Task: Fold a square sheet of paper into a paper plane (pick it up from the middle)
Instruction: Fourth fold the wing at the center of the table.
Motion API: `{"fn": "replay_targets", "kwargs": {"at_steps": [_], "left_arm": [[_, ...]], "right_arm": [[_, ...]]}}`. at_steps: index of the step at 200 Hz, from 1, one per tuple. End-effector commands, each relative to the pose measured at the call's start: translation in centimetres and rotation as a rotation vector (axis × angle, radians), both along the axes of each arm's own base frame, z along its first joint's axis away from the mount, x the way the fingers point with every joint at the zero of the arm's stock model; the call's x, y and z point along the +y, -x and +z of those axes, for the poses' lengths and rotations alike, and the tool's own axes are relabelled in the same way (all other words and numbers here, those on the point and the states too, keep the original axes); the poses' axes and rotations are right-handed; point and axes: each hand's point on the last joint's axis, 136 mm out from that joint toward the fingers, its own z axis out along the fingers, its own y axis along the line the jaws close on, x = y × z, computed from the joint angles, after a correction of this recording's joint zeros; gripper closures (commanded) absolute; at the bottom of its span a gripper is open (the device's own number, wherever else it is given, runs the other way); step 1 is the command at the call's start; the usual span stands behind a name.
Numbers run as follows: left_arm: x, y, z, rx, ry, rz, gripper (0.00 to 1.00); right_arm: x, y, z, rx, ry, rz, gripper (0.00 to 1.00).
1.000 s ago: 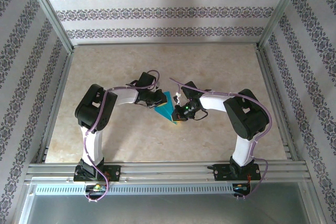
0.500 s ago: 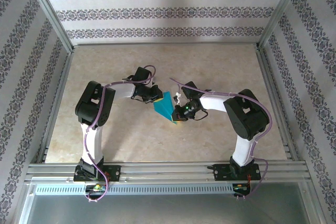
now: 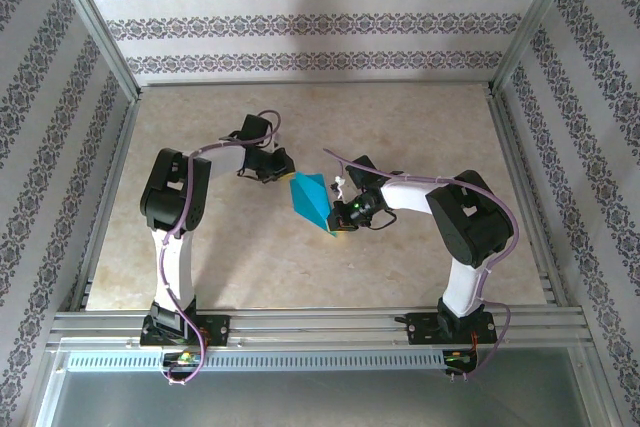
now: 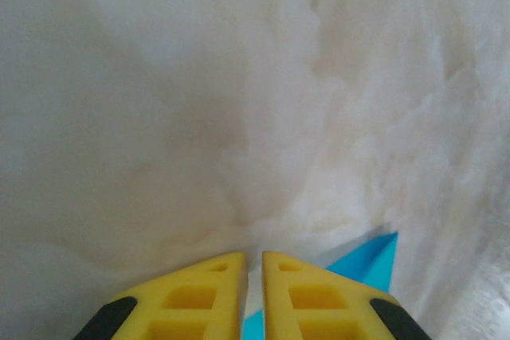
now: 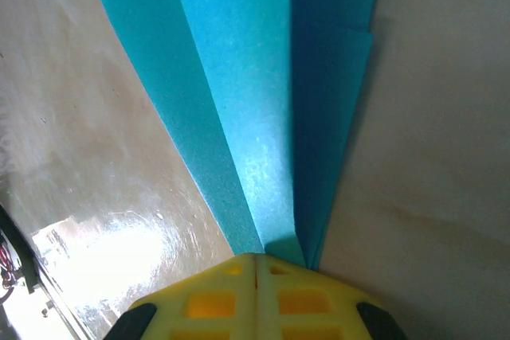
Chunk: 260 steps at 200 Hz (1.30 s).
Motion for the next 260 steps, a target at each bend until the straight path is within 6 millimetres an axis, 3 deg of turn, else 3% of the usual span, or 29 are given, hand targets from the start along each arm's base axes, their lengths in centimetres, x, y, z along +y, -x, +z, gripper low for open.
{"fn": "replay_targets", "kwargs": {"at_steps": [1, 18, 33, 59, 90, 118, 169, 218, 239, 260], "left_arm": [[4.1, -2.1, 0.1, -0.033, -0.147, 0.046, 0.85], [3.2, -2.4, 3.8, -0.093, -0.097, 0.037, 0.85], [1.9, -1.6, 6.7, -0.149, -0.054, 0.031, 0.84], [-1.1, 1.8, 8.4, -0.183, 0.020, 0.015, 0.84], [-5.1, 5.8, 6.5, -0.125, 0.088, -0.029, 0.84], [-7.4, 6.8, 4.4, -0.080, 0.114, -0.053, 0.85], [-6.7, 6.2, 0.9, -0.041, 0.032, -0.026, 0.89], [-5.2, 7.3, -2.1, 0.042, -0.043, 0.016, 0.90], [-4.8, 8.0, -3.1, 0.094, -0.069, 0.027, 0.90], [-4.3, 8.8, -3.8, 0.131, -0.092, 0.032, 0.91]], "right_arm": [[-5.1, 5.2, -4.9, 0.198, 0.257, -0.013, 0.93], [-4.9, 5.1, -4.8, 0.198, 0.251, -0.013, 0.93], [-4.9, 5.0, -4.7, 0.198, 0.251, -0.014, 0.93], [-4.8, 5.0, -4.8, 0.206, 0.251, -0.018, 0.93], [-4.9, 5.0, -4.9, 0.211, 0.255, -0.017, 0.93], [-4.8, 4.9, -4.8, 0.212, 0.252, -0.016, 0.93], [-4.9, 4.8, -4.6, 0.207, 0.247, -0.019, 0.93], [-4.3, 4.8, -3.7, 0.192, 0.191, 0.014, 0.93], [-2.5, 3.6, -1.3, 0.153, 0.067, 0.013, 0.92], [-0.3, 1.4, 2.7, 0.065, -0.076, -0.001, 0.90]]}}
